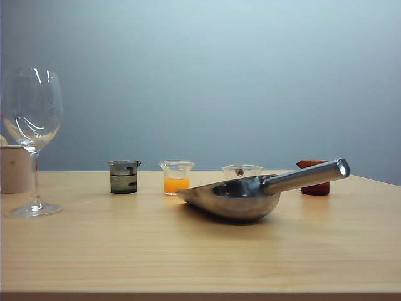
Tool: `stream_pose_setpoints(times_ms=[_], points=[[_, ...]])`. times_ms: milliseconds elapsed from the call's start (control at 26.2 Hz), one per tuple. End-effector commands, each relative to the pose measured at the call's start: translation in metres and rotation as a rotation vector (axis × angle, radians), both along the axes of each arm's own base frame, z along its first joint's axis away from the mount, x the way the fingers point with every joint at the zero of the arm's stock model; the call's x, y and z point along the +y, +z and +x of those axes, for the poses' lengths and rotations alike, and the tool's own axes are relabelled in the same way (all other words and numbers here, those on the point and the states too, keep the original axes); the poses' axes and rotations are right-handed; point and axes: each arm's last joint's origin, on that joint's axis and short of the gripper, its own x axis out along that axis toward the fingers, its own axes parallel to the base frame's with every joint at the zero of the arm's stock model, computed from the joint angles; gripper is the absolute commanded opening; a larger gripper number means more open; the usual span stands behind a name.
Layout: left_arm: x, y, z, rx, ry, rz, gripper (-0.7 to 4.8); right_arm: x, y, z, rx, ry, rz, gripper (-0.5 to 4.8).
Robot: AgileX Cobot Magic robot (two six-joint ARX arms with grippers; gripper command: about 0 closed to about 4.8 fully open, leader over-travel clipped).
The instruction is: Pick up the ice scoop on the desk filled with ice cubes, pour the ice into the goblet, and finally put the scoop back on the table.
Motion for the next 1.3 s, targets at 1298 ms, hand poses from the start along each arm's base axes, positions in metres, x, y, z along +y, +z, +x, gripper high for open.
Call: stream_pose_setpoints(times_ms=[1298], points=[[-0.038,0.011,0.008,0.081,-0.262,0.152,-0.05,0.124,-0.145,-0.004,0.558,-0.040,0.648,-0.08]])
